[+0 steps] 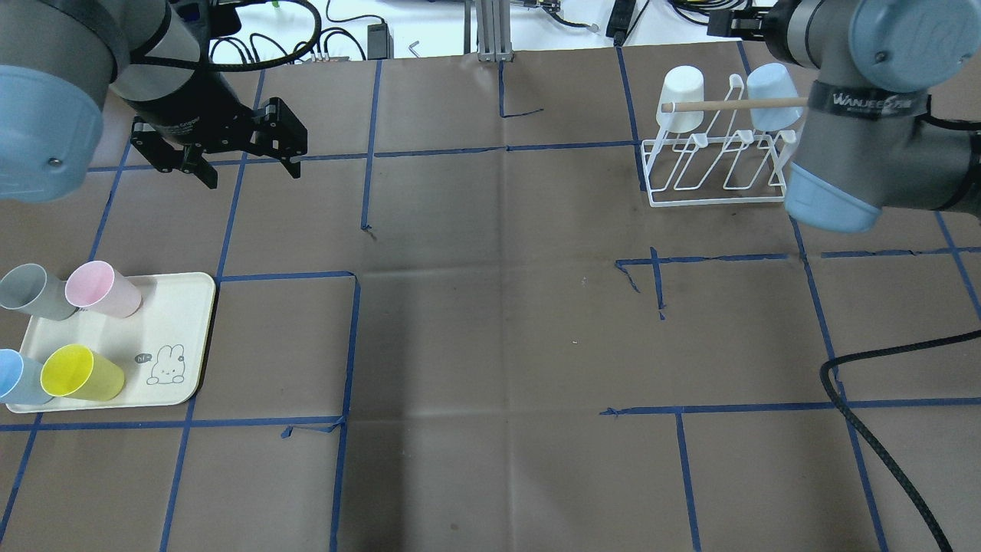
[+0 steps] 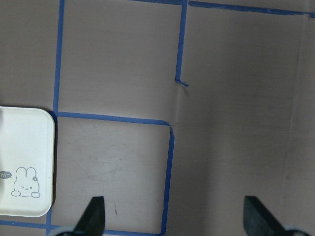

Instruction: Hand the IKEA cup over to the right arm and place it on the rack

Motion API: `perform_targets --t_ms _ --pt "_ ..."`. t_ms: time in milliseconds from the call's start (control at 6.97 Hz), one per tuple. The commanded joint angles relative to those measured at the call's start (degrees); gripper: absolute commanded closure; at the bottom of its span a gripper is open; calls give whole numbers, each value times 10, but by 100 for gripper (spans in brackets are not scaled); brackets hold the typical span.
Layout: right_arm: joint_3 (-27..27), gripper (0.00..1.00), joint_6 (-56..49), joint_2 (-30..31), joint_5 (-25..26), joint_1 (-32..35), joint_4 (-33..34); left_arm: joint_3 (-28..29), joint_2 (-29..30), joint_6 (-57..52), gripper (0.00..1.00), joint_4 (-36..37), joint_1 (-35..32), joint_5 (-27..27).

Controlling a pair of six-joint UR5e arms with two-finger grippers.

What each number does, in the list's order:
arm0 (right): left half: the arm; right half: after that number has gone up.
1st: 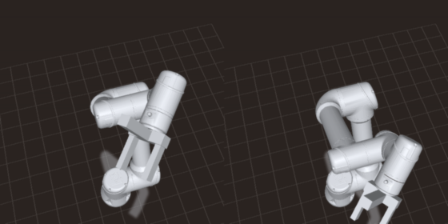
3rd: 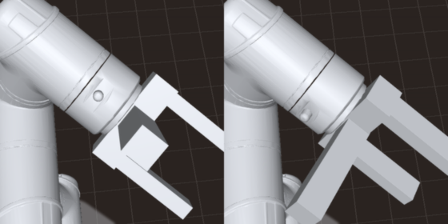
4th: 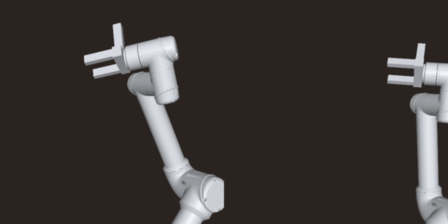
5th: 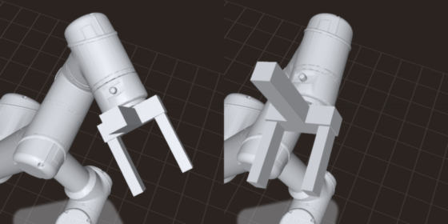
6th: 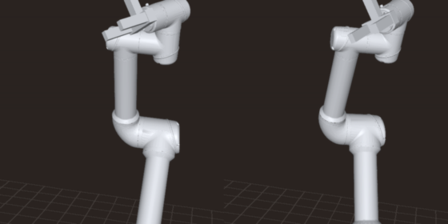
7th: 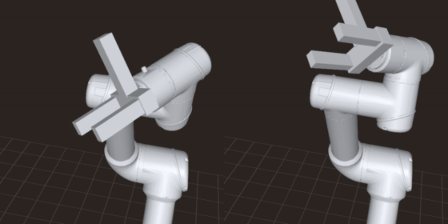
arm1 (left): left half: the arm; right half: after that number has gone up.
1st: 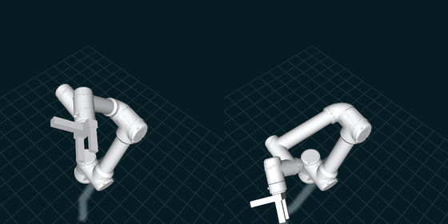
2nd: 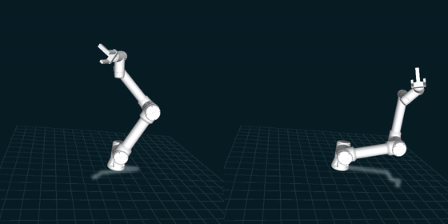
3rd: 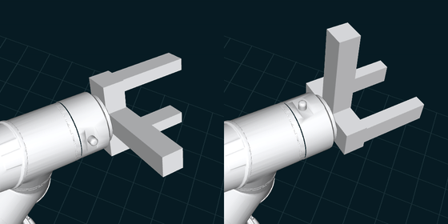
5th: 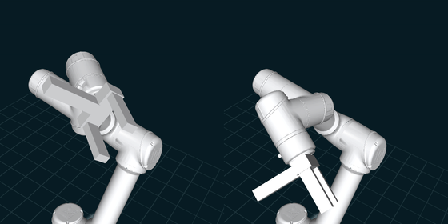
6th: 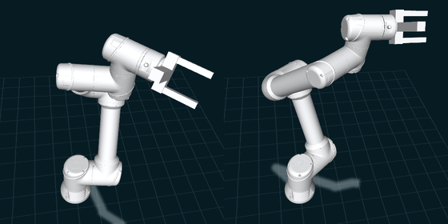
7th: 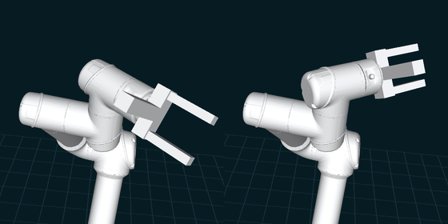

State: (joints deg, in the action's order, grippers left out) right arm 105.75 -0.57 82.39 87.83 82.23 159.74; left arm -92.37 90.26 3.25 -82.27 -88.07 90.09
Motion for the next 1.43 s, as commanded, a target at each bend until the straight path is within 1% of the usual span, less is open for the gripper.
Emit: perform_targets --t_ms 0,143,287,430,574,861,1004,1291 --pt "-5 0 2 83 9 6 -220 0 0 0 1 0 0 -1" --pt "-27 0 7 106 8 27 -312 0 0 0 0 0 0 -1" --pt "-67 0 11 107 9 49 -415 0 0 0 0 0 0 -1" --pt "-101 0 36 109 10 58 -527 0 0 0 1 0 0 -1" --pt "-123 0 72 116 7 62 -583 0 0 0 0 0 0 -1" --pt "-112 0 66 113 -1 78 -586 0 1 0 0 0 0 -1" --pt "-90 0 74 113 8 85 -585 0 1 0 0 0 0 -1" --pt "-82 0 65 113 3 86 -573 0 1 0 0 0 0 -1"
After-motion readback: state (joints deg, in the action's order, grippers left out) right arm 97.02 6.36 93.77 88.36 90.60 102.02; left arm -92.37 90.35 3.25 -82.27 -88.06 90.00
